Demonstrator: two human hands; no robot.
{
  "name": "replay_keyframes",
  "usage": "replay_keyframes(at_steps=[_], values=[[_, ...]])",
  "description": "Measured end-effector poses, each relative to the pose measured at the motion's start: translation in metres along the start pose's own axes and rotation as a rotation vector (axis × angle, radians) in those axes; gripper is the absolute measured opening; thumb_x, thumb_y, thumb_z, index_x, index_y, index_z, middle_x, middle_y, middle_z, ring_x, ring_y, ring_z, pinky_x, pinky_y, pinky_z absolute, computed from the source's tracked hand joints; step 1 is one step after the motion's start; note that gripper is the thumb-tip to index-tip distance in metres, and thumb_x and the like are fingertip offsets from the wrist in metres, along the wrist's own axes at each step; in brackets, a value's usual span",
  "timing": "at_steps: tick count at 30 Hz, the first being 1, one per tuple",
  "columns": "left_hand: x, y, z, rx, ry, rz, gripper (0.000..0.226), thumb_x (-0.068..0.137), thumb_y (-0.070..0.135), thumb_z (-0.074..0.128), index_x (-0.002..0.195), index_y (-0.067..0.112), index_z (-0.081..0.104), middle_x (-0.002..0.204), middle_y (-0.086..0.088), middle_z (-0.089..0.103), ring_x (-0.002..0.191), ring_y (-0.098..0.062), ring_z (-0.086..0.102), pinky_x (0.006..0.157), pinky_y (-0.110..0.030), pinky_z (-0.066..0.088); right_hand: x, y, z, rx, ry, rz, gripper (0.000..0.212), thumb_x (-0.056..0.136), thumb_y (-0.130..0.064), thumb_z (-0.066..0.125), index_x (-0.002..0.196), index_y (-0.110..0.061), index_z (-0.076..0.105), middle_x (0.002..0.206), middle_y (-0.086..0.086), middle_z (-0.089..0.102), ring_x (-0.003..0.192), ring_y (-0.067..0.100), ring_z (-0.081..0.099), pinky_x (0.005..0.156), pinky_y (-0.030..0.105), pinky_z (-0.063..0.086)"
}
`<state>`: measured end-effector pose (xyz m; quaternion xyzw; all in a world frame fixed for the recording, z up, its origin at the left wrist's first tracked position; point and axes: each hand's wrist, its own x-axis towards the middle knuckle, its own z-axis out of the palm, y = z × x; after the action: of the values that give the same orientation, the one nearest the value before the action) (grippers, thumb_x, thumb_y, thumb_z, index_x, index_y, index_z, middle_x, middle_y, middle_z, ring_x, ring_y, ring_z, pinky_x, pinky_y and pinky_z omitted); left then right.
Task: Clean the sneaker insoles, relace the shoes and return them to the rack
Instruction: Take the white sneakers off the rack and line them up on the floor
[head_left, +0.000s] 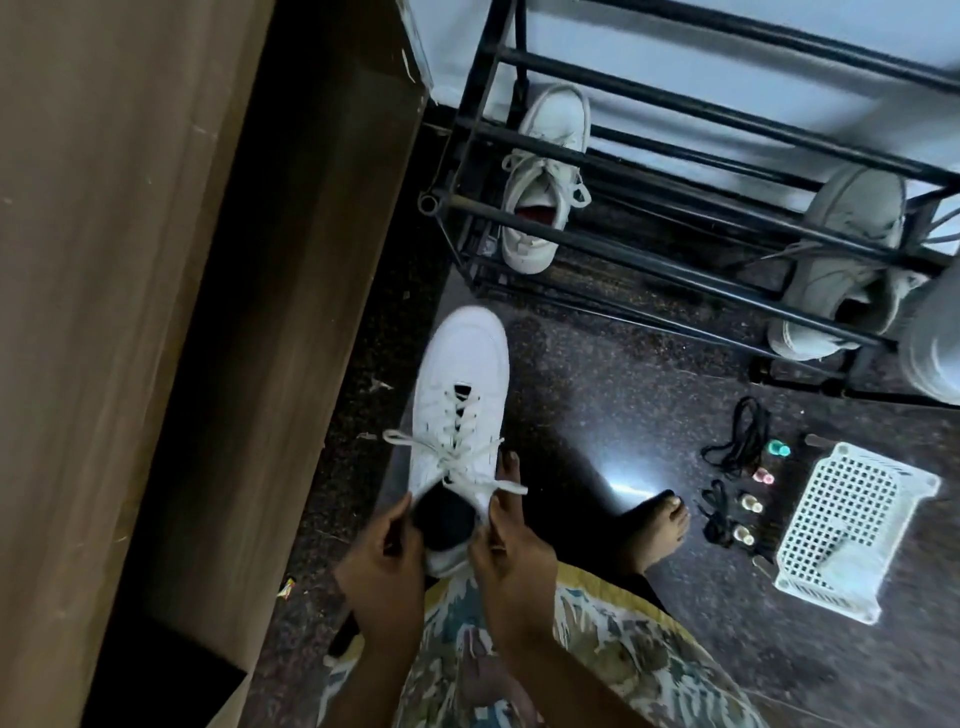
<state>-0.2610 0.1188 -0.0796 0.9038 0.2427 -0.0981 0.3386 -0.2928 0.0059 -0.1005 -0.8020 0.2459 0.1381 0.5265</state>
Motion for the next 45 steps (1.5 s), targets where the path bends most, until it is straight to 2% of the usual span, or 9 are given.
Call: replay_keyframes(at_steps=[4,7,14,21,26,34,36,40,45], values=[[0.028,-0.016,0.04,0.007,-0.088,-0.024,0.027,0.081,0.017,0.06,0.103,0.008,0.073,0.093,-0.013,0.074,0.083,-0.024,0.069,0.074,-0.027,0.051,0.033,0.029,0.013,-0.061,-0.009,0.104,0.044,0.085,-0.045,0.033,0.117,-0.028,0.059,0.103,0.034,0.058,0.076,0.023,0.06,0.06,0.015,0.026],[0.059,-0.028,0.08,0.016,-0.094,-0.009,0.017,0.082,0.003,0.068,0.098,0.002,0.074,0.089,-0.016,0.073,0.08,-0.022,0.068,0.068,-0.01,0.039,0.071,0.057,0.024,-0.137,0.017,0.15,0.052,0.076,-0.042,0.035,0.1,-0.01,0.068,0.096,0.015,0.067,0.083,0.027,0.065,0.065,0.028,0.042],[0.119,-0.074,0.165,0.034,-0.114,-0.003,0.019,0.081,0.003,0.067,0.098,0.003,0.073,0.092,-0.013,0.073,0.083,-0.022,0.067,0.072,-0.014,0.041,0.144,0.126,0.059,-0.095,-0.004,0.236,0.018,0.072,-0.03,0.043,0.067,-0.016,0.054,0.061,0.009,0.058,0.06,0.022,0.056,0.055,0.027,0.033],[0.138,-0.134,0.204,0.069,-0.136,0.041,0.015,0.082,0.005,0.07,0.096,0.003,0.074,0.089,-0.011,0.074,0.081,-0.02,0.067,0.071,-0.017,0.047,0.16,0.189,0.103,-0.07,-0.019,0.214,0.015,0.074,-0.029,0.044,0.061,-0.022,0.045,0.06,0.01,0.058,0.058,0.021,0.057,0.052,0.028,0.031],[0.145,-0.147,0.219,0.052,-0.112,0.108,0.016,0.08,-0.003,0.069,0.095,0.0,0.072,0.084,-0.014,0.072,0.072,-0.018,0.063,0.064,-0.001,0.04,0.167,0.209,0.123,0.043,0.041,0.17,0.028,0.083,-0.029,0.049,0.092,-0.011,0.068,0.069,0.009,0.067,0.064,0.019,0.064,0.059,0.037,0.049],[0.186,-0.147,0.241,0.042,-0.127,0.156,0.014,0.075,-0.003,0.073,0.085,0.005,0.066,0.073,-0.001,0.064,0.061,-0.009,0.058,0.055,0.002,0.038,0.201,0.226,0.139,0.143,0.085,0.114,0.024,0.083,-0.03,0.052,0.092,-0.012,0.066,0.073,0.004,0.068,0.069,0.02,0.065,0.064,0.042,0.052],[0.194,-0.155,0.242,0.06,-0.173,0.205,0.016,0.074,0.0,0.074,0.082,0.009,0.064,0.072,-0.001,0.065,0.059,-0.005,0.058,0.056,-0.003,0.041,0.202,0.231,0.141,0.159,0.082,0.094,0.025,0.081,-0.029,0.054,0.094,-0.012,0.067,0.077,0.003,0.069,0.072,0.017,0.066,0.067,0.041,0.053],[0.204,-0.162,0.24,0.156,-0.238,0.212,0.014,0.075,0.002,0.073,0.084,0.006,0.064,0.078,-0.01,0.068,0.07,-0.025,0.064,0.066,-0.03,0.05,0.2,0.233,0.141,0.187,0.041,0.059,0.04,0.078,-0.04,0.048,0.105,-0.016,0.066,0.083,0.001,0.071,0.077,0.017,0.067,0.07,0.039,0.054],[0.206,-0.127,0.228,0.407,-0.359,0.208,0.018,0.075,0.007,0.069,0.092,0.005,0.063,0.094,-0.015,0.068,0.089,-0.031,0.064,0.077,-0.033,0.048,0.184,0.22,0.12,0.169,-0.037,0.03,0.039,0.08,-0.032,0.055,0.117,-0.021,0.063,0.1,-0.002,0.073,0.089,0.01,0.067,0.082,0.033,0.054]])
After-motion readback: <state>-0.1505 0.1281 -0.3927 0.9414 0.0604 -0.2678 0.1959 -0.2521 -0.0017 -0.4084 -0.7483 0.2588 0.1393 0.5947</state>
